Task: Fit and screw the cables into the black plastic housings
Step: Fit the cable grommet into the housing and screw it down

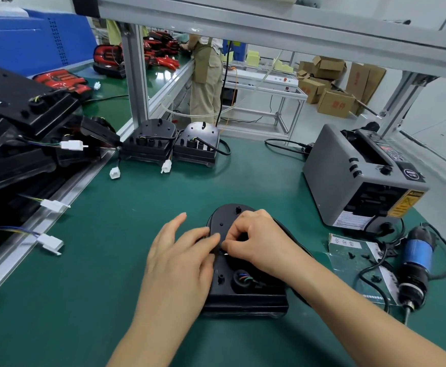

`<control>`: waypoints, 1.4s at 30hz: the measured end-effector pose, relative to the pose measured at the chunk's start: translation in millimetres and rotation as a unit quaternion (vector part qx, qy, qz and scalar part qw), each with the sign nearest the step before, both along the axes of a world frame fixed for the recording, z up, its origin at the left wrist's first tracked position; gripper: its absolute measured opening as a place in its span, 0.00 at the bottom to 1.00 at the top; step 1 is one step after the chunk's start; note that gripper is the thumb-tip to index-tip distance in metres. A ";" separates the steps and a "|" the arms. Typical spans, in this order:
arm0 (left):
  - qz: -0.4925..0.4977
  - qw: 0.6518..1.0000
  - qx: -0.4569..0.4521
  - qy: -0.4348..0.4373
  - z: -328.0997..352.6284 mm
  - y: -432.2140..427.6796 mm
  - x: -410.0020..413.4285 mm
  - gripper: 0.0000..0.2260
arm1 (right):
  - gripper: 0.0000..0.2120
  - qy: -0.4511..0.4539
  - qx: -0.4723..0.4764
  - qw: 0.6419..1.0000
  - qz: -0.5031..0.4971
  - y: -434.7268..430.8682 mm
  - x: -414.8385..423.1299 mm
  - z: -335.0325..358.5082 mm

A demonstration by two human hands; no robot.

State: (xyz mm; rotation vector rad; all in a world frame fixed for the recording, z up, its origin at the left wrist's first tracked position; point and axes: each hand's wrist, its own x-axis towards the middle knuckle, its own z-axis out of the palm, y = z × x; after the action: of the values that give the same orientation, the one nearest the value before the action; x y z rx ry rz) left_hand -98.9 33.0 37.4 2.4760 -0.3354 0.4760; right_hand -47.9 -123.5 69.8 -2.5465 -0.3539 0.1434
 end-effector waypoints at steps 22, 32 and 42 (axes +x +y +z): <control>0.022 0.968 0.211 -0.133 5.1 4.4 0.8 0.22 | 0.13 -0.043 -0.007 0.999 -0.019 -28.9 -4.2 -2.7; -0.022 0.961 0.256 -0.106 0.2 1.5 0.5 0.30 | 0.15 -0.067 0.001 0.998 -0.018 -51.6 -28.7 -10.6; 0.004 0.994 0.099 0.036 12.6 18.8 21.2 0.21 | 0.13 -0.102 -0.005 0.981 -0.166 -68.9 -47.3 -16.5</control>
State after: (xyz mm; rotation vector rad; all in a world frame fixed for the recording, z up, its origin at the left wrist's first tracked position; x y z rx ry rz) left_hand -77.6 51.9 50.0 2.6801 -0.3581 0.3706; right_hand -95.1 -192.5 53.3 -2.5950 -0.0008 -0.2419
